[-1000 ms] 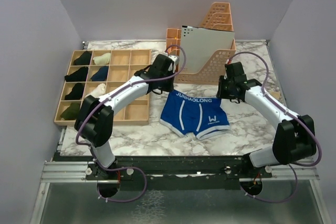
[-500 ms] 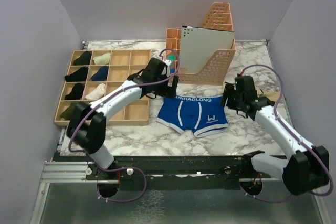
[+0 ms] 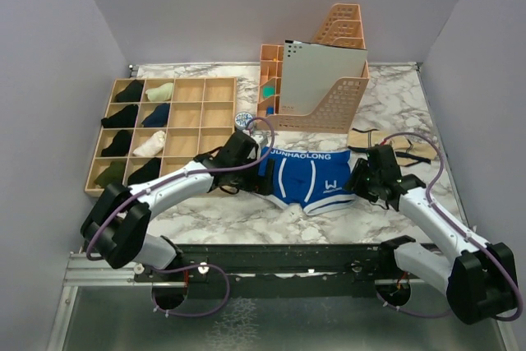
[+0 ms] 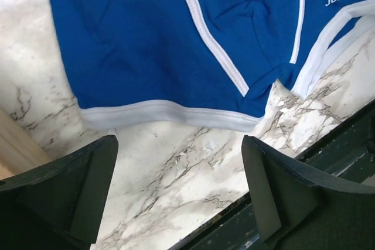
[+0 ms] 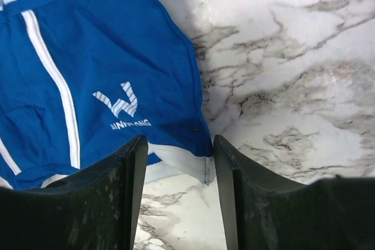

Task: Roll the underwear
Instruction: Flatten out the underwear at the center of the board.

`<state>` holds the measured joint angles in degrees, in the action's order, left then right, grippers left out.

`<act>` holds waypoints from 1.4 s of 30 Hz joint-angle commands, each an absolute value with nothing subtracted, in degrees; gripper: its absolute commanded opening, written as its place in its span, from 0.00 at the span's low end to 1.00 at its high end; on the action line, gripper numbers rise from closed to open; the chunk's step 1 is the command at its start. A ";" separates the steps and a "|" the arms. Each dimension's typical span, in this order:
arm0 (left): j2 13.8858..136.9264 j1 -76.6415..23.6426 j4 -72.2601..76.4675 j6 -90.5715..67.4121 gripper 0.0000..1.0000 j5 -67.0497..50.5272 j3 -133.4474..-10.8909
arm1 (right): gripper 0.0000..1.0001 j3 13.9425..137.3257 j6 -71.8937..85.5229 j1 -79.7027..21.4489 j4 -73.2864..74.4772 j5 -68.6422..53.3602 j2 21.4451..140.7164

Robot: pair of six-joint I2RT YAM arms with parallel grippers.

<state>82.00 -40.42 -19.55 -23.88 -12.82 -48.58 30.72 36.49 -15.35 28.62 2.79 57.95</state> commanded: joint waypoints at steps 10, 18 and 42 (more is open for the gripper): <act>82.44 -41.16 -16.55 -28.81 0.83 -4.76 -46.62 | 0.07 28.96 39.11 -15.12 28.34 1.62 56.78; 80.75 -41.56 -17.32 -27.48 0.82 -5.67 -47.44 | 0.00 35.14 45.46 -15.17 40.15 4.22 49.48; 93.08 -42.06 -24.13 -22.43 0.74 -1.01 -57.43 | 0.34 37.74 37.44 -15.12 31.34 -7.29 53.55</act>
<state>90.45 -41.65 -22.70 -23.09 -4.10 -55.16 36.49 47.75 -15.29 38.98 4.71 44.77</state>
